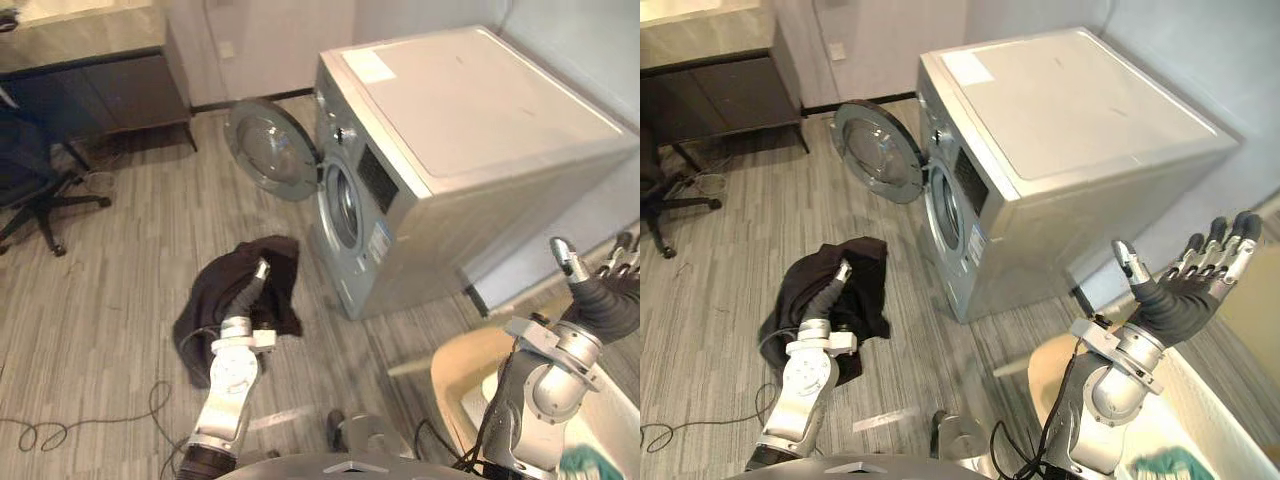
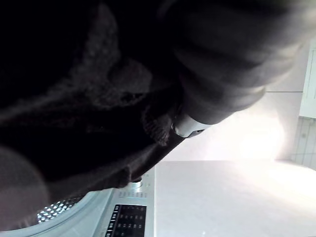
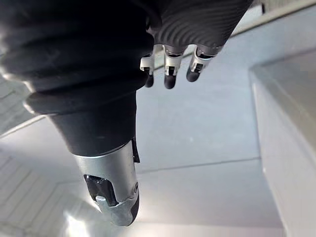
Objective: Pick up the laundry basket with both hands and put the clothes into the washing machine.
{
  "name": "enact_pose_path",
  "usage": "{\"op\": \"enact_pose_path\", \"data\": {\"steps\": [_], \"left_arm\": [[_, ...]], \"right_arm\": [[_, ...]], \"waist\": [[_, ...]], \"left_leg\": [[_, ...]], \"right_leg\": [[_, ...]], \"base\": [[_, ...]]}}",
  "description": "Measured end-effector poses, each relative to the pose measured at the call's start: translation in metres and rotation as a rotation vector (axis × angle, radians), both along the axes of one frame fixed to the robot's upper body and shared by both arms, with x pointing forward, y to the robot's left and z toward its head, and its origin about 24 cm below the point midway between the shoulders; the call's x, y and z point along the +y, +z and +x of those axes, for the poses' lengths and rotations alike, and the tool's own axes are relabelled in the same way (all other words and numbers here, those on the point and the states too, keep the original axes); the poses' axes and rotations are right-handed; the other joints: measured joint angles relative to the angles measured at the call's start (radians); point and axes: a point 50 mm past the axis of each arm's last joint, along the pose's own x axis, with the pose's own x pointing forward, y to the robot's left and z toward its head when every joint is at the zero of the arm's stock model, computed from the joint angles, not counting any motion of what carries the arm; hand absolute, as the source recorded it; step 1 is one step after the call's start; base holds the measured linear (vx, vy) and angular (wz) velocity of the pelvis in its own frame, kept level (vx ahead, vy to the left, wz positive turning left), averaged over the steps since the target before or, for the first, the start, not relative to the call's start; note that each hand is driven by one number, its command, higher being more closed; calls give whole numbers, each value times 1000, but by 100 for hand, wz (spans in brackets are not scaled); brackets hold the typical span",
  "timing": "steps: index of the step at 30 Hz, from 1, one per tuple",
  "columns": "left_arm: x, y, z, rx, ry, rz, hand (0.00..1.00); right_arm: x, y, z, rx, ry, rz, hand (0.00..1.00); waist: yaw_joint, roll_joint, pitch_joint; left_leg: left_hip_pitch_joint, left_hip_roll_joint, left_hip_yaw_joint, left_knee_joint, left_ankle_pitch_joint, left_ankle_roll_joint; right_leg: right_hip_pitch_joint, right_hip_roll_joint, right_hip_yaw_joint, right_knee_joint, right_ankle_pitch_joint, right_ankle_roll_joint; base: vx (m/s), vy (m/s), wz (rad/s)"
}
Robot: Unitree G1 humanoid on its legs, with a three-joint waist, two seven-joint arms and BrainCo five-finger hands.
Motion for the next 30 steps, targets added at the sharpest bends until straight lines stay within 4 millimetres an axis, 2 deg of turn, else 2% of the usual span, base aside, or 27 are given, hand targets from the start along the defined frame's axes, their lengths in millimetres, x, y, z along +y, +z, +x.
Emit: {"op": "enact_pose_path", "data": {"steps": [1,2,3,4,6,7,9,10,12,13,14,15,16,17,18,19,20,21,23,24,25,26,27,28,29,30], "left_arm": [[1,-2,-2,8,6,-1,100],[6,-5,-5,25,26,-1,100],[9,-7,-6,34,38,0,100],[16,-11,-7,49,72,4,100],[28,-14,-6,61,123,7,100],[31,-17,-4,76,129,9,100],[28,-25,-5,111,117,7,100],[27,-26,-5,116,115,7,100],[25,-26,-5,115,107,7,100],[25,-26,-5,115,105,7,100],[22,-26,-5,114,95,6,100],[17,-26,-6,115,75,1,100],[16,-26,-6,116,71,1,100],[19,-26,-6,117,80,8,100],[22,-26,-5,116,91,6,100],[24,-27,-5,121,103,0,100],[26,-28,-7,130,114,-5,100],[24,-28,-7,131,108,-13,100],[20,-28,-7,131,85,-19,100],[18,-29,-8,134,75,-19,100],[15,-30,-9,139,53,-13,100],[13,-30,-9,138,33,-7,100],[14,-30,-9,139,26,0,100],[15,-30,-9,138,23,10,100],[19,-29,-9,135,39,12,100],[22,-28,-8,131,50,12,100]], "right_arm": [[5,7,-3,-30,19,-12,0],[8,11,-6,-52,30,-22,0],[9,12,-7,-59,32,-23,0],[7,12,-8,-59,22,-20,0],[2,8,-12,-37,-8,-15,0],[-3,7,-14,-31,-34,-14,0],[-6,5,-14,-20,-54,-13,0],[-7,3,-13,-9,-52,-10,0],[-9,-6,-10,33,-54,6,0],[-9,-8,-10,43,-55,8,0],[-11,-11,-13,64,-63,9,0],[-13,-12,-17,82,-73,-2,0],[-15,-15,-17,91,-82,5,0],[-13,-20,-17,92,-74,54,0],[-13,-21,-17,97,-70,57,0],[-13,-20,-17,93,-71,57,0],[-13,-18,-15,79,-66,58,0],[-12,-17,-14,72,-63,59,0],[-11,-19,-13,74,-60,69,0],[-11,-20,-13,79,-57,69,0],[-9,-21,-10,86,-46,74,0],[-8,-22,-9,92,-41,76,0],[-6,-23,-7,98,-30,80,0],[-3,-24,-4,105,-8,85,0],[2,-27,0,112,21,94,0],[5,-27,2,116,37,97,0]], "waist": [[12,7,-2],[36,25,-15],[44,28,-20],[52,26,-30],[50,-6,-36],[44,-20,-25],[34,-25,-23],[32,-26,-23],[30,-24,-25],[29,-24,-25],[27,-20,-28],[20,6,-42],[19,13,-54],[1,-29,-56],[-2,-59,-50],[3,-76,-49],[11,-74,-47],[28,-63,-46],[34,-58,-48],[37,-57,-48],[39,-59,-45],[43,-62,-33],[47,-61,-19],[54,-60,-1],[52,-45,10],[47,-41,14]], "left_leg": [[-80,69,75,251,21,22],[-127,155,141,413,76,56],[-137,184,161,465,110,65],[-143,214,201,521,178,69],[-157,250,305,583,334,94],[-160,288,366,628,269,86],[-155,339,402,581,142,78],[-157,345,399,542,123,77],[-176,329,350,289,106,57],[-178,314,329,213,109,53],[-176,276,269,34,148,47],[-169,246,182,-144,308,78],[-165,232,135,-155,288,-23],[-170,177,105,-152,242,-90],[-189,139,84,-131,232,-82],[-220,116,33,-92,227,-79],[-248,102,-25,-50,200,-87],[-251,99,-44,-19,139,-91],[-257,73,-45,34,38,-81],[-257,63,-35,47,14,-76],[-241,40,-1,57,-16,-54],[-211,21,31,46,-26,-37],[-174,10,64,29,-34,-23],[-113,-4,121,-14,-39,-5],[-64,-5,166,-59,-31,35],[-43,-5,185,-80,-28,43]], "right_leg": [[35,21,5,2,-22,-1],[51,54,43,16,-41,-8],[57,66,65,25,-49,-11],[58,67,102,40,-56,-12],[74,28,163,33,-53,-14],[98,3,196,14,-51,-10],[135,-38,232,5,-51,-10],[138,-50,239,8,-51,-10],[134,-109,248,13,-54,-5],[132,-123,249,13,-58,3],[129,-149,249,18,-75,36],[126,-161,246,23,-104,93],[120,-172,248,27,-127,136],[123,-220,247,23,-150,174],[124,-250,247,12,-137,181],[124,-265,249,-8,-113,188],[131,-268,256,-32,-70,195],[130,-269,265,-39,-43,214],[126,-297,281,-13,-40,218],[109,-308,297,22,-34,227],[39,-330,347,153,-13,217],[-33,-342,389,268,30,173],[-102,-349,408,372,99,96],[-167,-380,387,446,207,10],[-216,-401,326,512,203,12],[-237,-403,270,557,156,24]], "base": [[194,-23,-37],[206,8,-71],[286,51,-114],[215,62,-105],[298,121,-97],[297,135,-70],[259,146,-52],[280,221,-46],[229,273,-42],[204,348,-25],[224,433,-4],[248,479,0],[251,495,22],[208,436,30],[159,377,34],[103,279,14],[94,253,-15],[96,259,-22],[79,327,-19],[60,419,-27],[39,359,-42],[64,361,-62],[85,354,-88],[111,375,-117],[90,275,-108],[104,221,-93]]}}
